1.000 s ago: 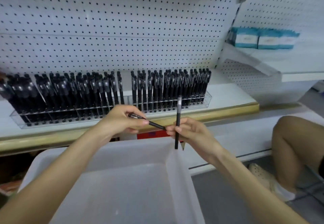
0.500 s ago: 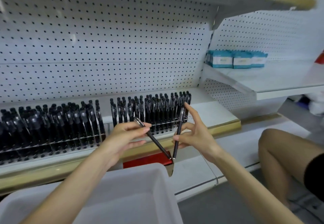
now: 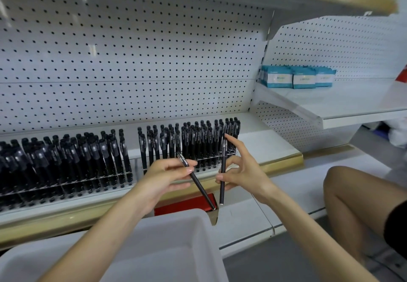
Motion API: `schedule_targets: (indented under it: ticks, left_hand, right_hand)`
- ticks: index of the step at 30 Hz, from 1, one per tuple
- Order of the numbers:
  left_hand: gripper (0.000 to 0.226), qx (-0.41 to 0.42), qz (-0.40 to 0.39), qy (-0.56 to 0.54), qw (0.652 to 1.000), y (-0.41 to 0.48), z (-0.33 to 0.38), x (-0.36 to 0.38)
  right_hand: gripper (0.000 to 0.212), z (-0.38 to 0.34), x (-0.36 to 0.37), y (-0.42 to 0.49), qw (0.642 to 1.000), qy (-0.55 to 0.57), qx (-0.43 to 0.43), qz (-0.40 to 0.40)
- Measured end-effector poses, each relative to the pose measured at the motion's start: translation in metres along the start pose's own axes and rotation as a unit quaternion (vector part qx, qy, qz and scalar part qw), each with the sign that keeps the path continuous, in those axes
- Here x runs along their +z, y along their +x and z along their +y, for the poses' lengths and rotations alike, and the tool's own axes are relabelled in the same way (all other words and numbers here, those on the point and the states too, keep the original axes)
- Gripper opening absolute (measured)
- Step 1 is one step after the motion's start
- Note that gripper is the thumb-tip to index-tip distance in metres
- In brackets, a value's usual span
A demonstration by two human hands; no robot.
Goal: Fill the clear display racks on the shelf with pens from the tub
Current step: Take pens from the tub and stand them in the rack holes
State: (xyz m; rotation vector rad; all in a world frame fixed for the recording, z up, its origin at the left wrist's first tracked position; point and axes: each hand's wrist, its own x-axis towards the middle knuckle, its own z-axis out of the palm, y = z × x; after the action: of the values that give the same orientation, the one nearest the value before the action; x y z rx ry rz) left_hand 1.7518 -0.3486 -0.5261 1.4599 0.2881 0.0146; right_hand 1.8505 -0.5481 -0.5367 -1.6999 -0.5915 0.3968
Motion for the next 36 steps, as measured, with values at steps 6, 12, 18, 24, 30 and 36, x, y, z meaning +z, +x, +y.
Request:
schedule_targets:
  ticks: [6, 12, 18, 24, 30, 36]
  left_hand:
    - [0.022, 0.008, 0.003, 0.072, 0.997, 0.004, 0.005, 0.004]
    - [0.019, 0.026, 0.012, 0.086, 0.996, 0.010, 0.014, 0.008]
    - [0.018, 0.026, 0.014, 0.092, 0.995, 0.015, 0.011, 0.007]
    - [0.018, 0.023, 0.020, 0.088, 0.996, 0.016, 0.009, 0.005]
    - [0.019, 0.048, 0.028, 0.127, 0.990, 0.018, 0.008, 0.003]
    - [0.020, 0.050, 0.028, 0.132, 0.990, 0.018, 0.007, 0.003]
  right_hand:
    - [0.084, -0.008, -0.011, 0.009, 0.999, -0.023, -0.034, -0.008]
    - [0.050, -0.020, -0.028, 0.029, 0.997, -0.046, -0.040, 0.054]
    - [0.009, -0.020, -0.031, 0.039, 0.995, -0.035, -0.037, 0.085]
    - [0.016, -0.023, -0.035, 0.047, 0.992, -0.045, -0.045, 0.107]
    - [0.030, -0.018, -0.043, 0.060, 0.978, -0.095, -0.066, 0.173]
    - [0.027, -0.008, -0.044, 0.069, 0.965, -0.185, -0.076, 0.170]
